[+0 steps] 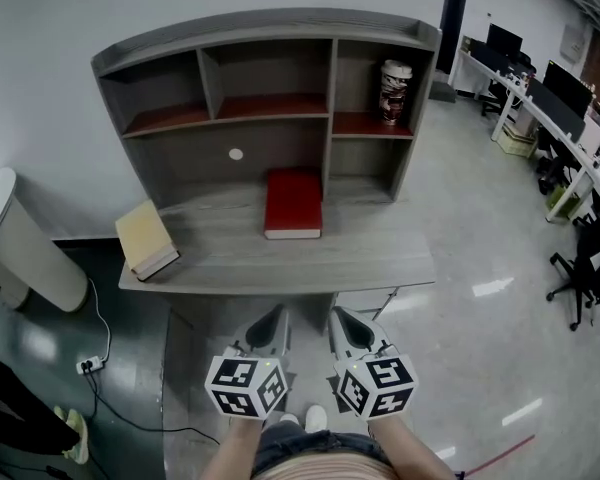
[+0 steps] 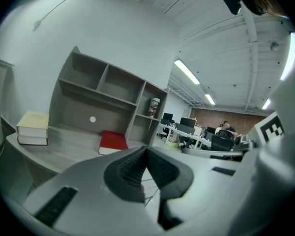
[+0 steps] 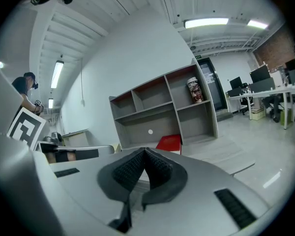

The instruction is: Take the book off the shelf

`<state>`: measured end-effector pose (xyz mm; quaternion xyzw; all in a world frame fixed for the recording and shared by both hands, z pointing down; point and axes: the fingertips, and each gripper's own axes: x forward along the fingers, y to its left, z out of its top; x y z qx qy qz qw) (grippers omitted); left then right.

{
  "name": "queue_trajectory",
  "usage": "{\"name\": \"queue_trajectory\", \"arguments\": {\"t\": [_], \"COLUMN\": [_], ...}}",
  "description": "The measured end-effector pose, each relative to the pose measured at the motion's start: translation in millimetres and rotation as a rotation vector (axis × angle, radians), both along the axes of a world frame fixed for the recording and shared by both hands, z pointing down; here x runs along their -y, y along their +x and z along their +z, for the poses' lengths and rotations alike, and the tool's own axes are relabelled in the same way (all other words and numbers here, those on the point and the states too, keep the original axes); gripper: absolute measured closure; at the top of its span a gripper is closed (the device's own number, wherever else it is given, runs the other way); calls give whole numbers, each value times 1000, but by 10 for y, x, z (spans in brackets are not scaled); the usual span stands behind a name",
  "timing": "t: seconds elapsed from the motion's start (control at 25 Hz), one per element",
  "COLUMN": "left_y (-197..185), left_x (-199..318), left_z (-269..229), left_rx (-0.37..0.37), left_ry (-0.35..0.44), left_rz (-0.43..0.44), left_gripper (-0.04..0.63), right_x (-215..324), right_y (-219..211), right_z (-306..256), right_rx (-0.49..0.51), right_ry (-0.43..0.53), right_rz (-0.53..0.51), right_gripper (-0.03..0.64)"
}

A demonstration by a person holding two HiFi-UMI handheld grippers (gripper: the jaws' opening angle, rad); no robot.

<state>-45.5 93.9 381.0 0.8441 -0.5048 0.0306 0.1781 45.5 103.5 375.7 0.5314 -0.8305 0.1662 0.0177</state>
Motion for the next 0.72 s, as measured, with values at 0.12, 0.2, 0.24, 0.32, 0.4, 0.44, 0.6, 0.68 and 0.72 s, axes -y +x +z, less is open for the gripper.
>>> {"name": "queue_trajectory", "arguments": {"t": [0.12,0.2,0.24,0.32,0.4,0.44,0.6,0.68,0.72], "left_y": [25,28,29,31,33,37,21,-1,-7], "left_x": [38,67,78,100,126,141,204,236,253], "left_z": [0,-12,-17,-26,-40,-52,-101,-128,-144], "left_rx": [7,6,4,4,7,8,14,15,14], "left_ry": [1,2,2,4,8,12,22,28,32], "left_rz": [3,0,-2,-7,-10,-12,-30,-43,-48], "left_gripper": [584,583,584,584,584,584,583,584,583], "right_x": [42,73,86,111,138,153,203,224,233], "right_y": [34,46,51,60,72,83,148,179,191], "right_z": [-5,-11,-15,-25,-36,-42,-74,-98,-112], "right_rx": [6,16,22,32,38,42,63,70,72], "right_ry": [9,11,11,13,15,17,23,32,38], "right_rz": [0,-2,-4,-7,-11,-14,-20,-20,-21], "right_gripper": [607,607,607,607,607,607,607,607,607]}}
